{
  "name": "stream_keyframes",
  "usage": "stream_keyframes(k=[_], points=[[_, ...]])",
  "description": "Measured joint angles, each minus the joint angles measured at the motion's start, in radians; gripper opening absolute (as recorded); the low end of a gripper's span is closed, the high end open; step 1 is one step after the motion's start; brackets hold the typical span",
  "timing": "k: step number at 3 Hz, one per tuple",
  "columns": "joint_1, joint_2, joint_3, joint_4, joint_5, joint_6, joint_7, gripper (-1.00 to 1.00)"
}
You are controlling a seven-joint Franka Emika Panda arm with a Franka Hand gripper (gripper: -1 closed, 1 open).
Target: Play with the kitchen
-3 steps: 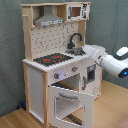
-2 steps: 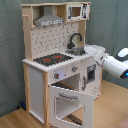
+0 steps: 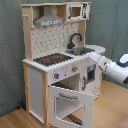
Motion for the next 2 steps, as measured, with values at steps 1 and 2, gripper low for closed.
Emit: stream_keyframes(k=[1, 2], points=[[-0.028, -0.002, -0.015, -0.057, -0.001, 0.003, 0.087, 1.0], [-0.071, -0.003, -0.031, -0.095, -0.009, 0.004, 0.168, 1.0]])
